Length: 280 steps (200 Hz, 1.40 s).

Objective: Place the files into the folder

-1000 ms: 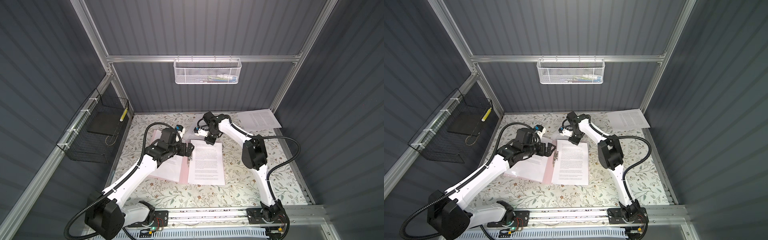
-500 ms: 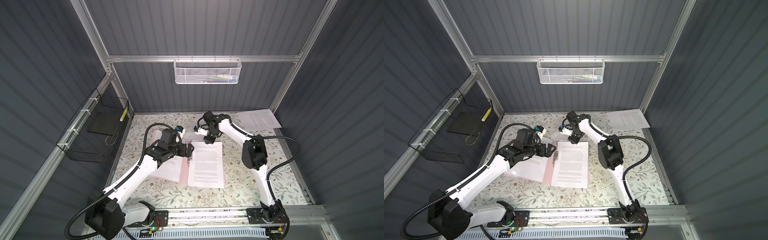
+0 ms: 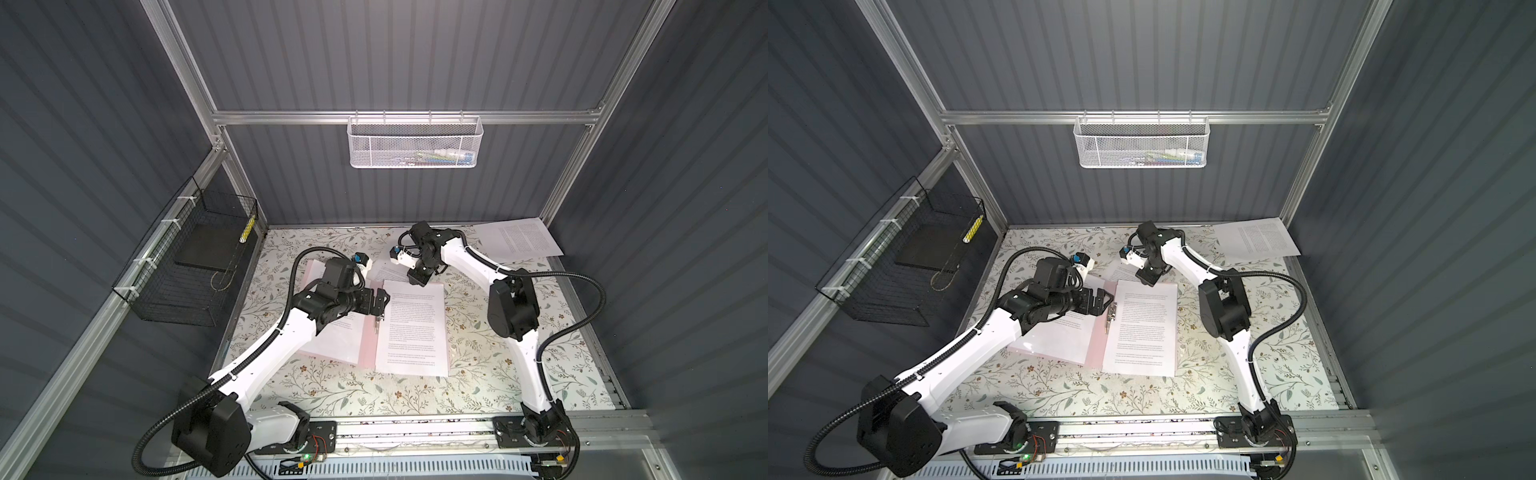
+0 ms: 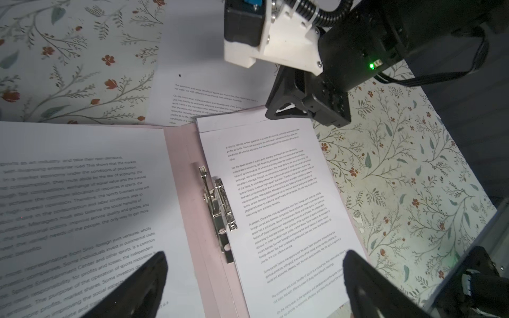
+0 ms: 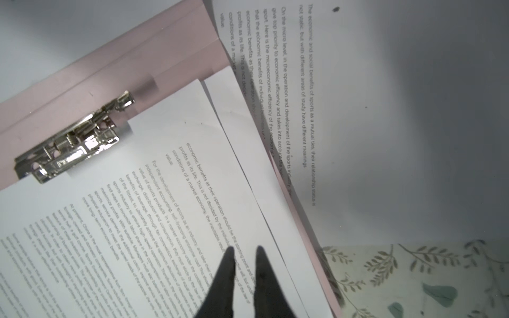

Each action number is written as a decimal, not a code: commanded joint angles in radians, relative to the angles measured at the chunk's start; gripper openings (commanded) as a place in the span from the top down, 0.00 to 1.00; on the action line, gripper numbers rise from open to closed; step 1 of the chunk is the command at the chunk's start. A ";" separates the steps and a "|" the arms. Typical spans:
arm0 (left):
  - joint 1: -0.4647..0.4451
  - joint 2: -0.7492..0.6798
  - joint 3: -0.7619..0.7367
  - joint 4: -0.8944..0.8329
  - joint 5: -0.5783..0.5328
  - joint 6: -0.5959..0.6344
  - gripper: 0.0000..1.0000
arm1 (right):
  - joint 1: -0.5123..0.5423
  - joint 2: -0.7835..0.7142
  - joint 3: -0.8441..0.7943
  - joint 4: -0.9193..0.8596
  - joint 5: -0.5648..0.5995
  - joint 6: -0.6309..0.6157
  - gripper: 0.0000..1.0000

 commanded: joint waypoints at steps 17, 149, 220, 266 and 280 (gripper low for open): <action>-0.105 0.025 0.071 -0.162 0.085 0.030 0.00 | -0.037 -0.262 -0.284 0.341 -0.115 0.210 0.01; -0.673 0.022 -0.197 -0.169 -0.139 -0.549 0.00 | -0.196 -0.731 -0.884 0.613 0.093 0.885 0.01; -0.760 0.203 -0.244 0.083 -0.116 -0.721 0.00 | -0.201 -0.987 -1.119 0.569 0.062 0.883 0.01; -0.764 0.288 -0.238 0.143 -0.186 -0.785 0.00 | -0.228 -1.077 -1.187 0.535 0.049 0.894 0.01; -0.764 0.321 -0.215 0.127 -0.219 -0.798 0.00 | -0.235 -1.101 -1.205 0.533 0.038 0.894 0.01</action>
